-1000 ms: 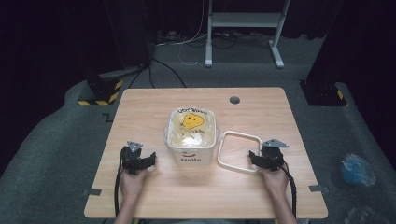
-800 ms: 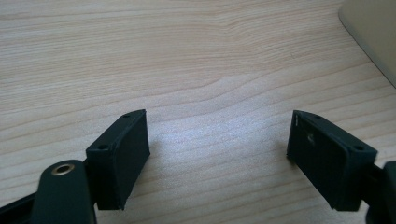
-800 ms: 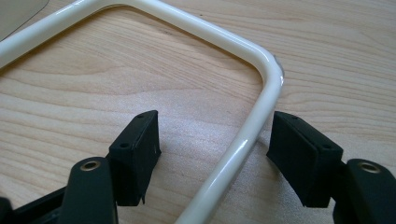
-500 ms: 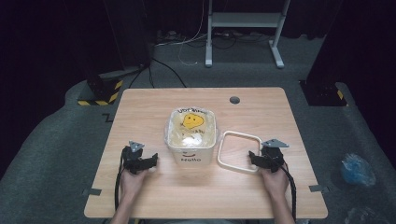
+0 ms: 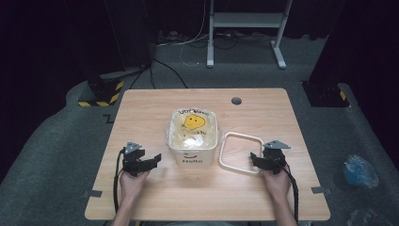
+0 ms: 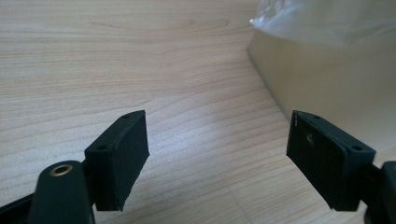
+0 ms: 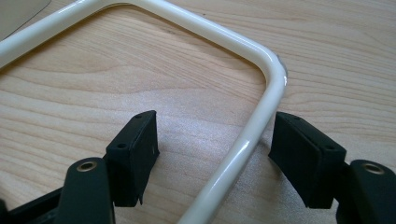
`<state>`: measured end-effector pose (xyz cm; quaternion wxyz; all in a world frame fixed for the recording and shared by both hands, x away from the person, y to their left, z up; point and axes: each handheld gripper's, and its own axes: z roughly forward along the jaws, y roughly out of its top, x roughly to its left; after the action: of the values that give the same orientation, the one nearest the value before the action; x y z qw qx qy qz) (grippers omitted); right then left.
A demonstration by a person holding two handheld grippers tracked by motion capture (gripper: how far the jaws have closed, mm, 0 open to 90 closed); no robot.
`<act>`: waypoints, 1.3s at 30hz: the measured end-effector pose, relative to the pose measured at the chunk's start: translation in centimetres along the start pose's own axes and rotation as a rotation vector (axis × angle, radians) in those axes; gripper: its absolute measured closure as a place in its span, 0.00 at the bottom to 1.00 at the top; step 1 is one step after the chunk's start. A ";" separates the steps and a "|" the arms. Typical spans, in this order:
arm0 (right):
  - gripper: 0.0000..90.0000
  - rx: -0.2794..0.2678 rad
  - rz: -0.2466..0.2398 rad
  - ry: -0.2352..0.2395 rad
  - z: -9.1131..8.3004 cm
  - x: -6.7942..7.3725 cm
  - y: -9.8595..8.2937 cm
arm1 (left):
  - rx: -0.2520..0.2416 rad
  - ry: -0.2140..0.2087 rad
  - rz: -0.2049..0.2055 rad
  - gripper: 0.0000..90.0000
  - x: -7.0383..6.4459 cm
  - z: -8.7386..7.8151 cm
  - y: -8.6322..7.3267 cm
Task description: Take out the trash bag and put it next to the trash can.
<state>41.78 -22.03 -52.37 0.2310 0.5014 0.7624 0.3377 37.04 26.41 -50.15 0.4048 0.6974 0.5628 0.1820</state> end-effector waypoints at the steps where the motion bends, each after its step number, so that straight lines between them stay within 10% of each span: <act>1: 0.35 0.000 0.000 0.000 0.0 0.0 0.0 | -0.005 -0.007 -0.004 0.26 -0.1 -0.2 0.2; 21: 0.35 0.000 -0.001 0.001 0.0 0.0 0.0 | -0.084 -0.154 -0.047 0.35 -0.2 -2.6 2.6; 39: 0.36 -0.001 -0.002 0.005 0.0 0.0 0.0 | -0.137 -0.151 -0.070 0.37 -1.1 -4.7 5.1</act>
<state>41.80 -22.01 -52.38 0.2296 0.4996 0.7633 0.3393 36.68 26.87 -43.16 0.4989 0.6598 0.5408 0.1526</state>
